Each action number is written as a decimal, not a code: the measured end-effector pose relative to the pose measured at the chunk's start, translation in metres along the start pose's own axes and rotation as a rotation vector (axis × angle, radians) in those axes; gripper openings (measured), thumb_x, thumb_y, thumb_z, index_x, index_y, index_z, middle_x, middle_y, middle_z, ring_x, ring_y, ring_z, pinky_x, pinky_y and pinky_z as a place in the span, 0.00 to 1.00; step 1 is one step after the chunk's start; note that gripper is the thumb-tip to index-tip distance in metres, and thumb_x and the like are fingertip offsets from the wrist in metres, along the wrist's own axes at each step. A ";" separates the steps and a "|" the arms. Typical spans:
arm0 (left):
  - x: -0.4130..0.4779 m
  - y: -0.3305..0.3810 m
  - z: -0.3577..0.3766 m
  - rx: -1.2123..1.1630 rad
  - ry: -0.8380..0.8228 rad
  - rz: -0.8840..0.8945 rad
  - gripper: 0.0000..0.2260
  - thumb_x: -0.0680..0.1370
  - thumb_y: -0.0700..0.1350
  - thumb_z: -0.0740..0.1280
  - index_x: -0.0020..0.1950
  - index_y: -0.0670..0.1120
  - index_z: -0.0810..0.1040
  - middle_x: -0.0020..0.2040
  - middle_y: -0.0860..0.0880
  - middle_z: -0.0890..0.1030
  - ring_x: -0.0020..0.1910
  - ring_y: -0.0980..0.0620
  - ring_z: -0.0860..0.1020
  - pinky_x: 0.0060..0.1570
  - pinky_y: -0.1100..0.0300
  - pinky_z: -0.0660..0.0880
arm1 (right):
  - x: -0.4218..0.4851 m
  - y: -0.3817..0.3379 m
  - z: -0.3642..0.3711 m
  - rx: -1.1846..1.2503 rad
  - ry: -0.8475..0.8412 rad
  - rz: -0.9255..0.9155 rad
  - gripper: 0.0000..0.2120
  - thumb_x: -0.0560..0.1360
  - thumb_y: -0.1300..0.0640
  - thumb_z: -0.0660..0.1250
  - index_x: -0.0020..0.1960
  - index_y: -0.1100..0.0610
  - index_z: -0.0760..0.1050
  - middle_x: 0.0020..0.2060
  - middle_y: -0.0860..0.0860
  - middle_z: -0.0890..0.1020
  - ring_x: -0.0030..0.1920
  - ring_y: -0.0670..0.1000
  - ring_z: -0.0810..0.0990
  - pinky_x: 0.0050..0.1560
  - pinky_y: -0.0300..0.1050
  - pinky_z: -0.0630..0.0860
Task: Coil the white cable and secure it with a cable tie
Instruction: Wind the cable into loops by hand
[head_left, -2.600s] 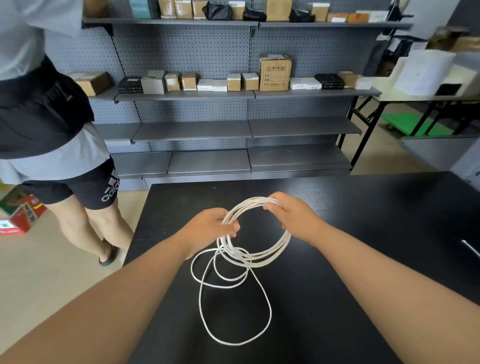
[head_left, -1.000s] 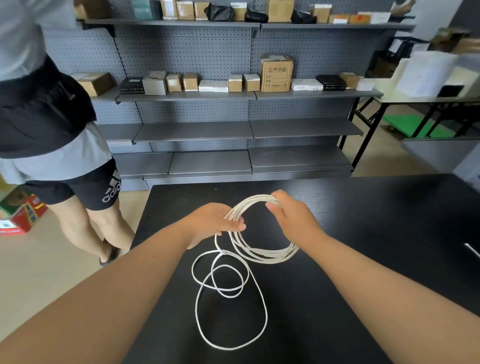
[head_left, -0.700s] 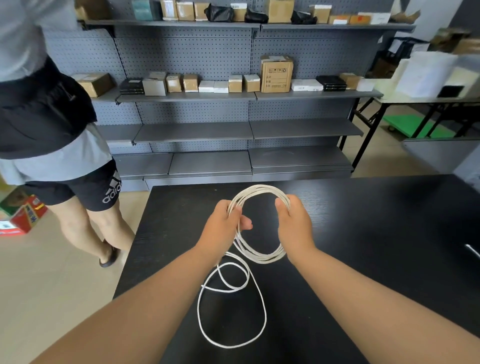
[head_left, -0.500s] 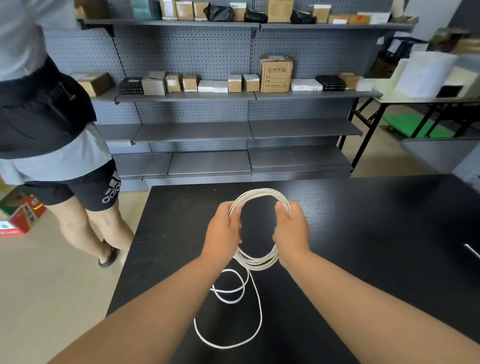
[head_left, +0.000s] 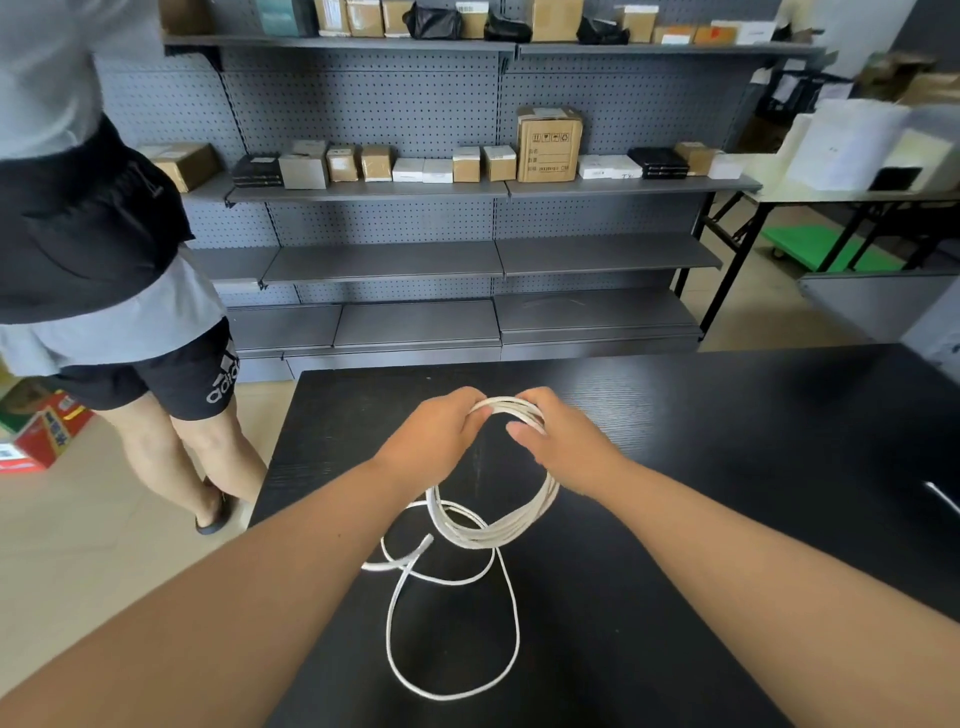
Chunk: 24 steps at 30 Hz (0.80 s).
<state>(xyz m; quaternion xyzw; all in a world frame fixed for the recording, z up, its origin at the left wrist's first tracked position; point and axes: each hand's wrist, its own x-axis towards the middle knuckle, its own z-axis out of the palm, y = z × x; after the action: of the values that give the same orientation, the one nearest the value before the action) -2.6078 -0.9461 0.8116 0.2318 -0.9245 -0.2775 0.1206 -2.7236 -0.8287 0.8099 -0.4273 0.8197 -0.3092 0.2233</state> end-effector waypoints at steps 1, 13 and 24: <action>0.000 0.001 -0.003 0.004 -0.028 0.005 0.12 0.82 0.49 0.55 0.54 0.44 0.74 0.37 0.49 0.75 0.32 0.52 0.73 0.35 0.59 0.68 | 0.000 -0.001 -0.002 -0.036 -0.021 -0.009 0.13 0.79 0.51 0.59 0.61 0.55 0.67 0.39 0.47 0.73 0.43 0.52 0.75 0.46 0.49 0.75; -0.016 -0.003 0.010 -0.329 -0.064 -0.219 0.07 0.76 0.46 0.66 0.53 0.48 0.73 0.46 0.49 0.79 0.44 0.51 0.80 0.49 0.57 0.75 | 0.002 0.003 -0.017 -0.024 0.234 -0.026 0.11 0.81 0.52 0.54 0.53 0.59 0.69 0.36 0.49 0.72 0.37 0.51 0.70 0.35 0.45 0.63; -0.015 -0.008 0.017 -0.164 0.040 -0.191 0.12 0.81 0.48 0.56 0.48 0.42 0.72 0.40 0.41 0.78 0.33 0.49 0.70 0.37 0.54 0.69 | -0.008 0.017 0.011 0.547 0.397 0.295 0.11 0.80 0.50 0.53 0.47 0.54 0.68 0.33 0.51 0.70 0.31 0.51 0.70 0.33 0.45 0.72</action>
<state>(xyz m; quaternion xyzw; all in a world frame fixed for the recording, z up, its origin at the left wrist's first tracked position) -2.5978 -0.9367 0.7920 0.3134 -0.8699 -0.3576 0.1308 -2.7221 -0.8180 0.7905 -0.1608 0.7869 -0.5584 0.2078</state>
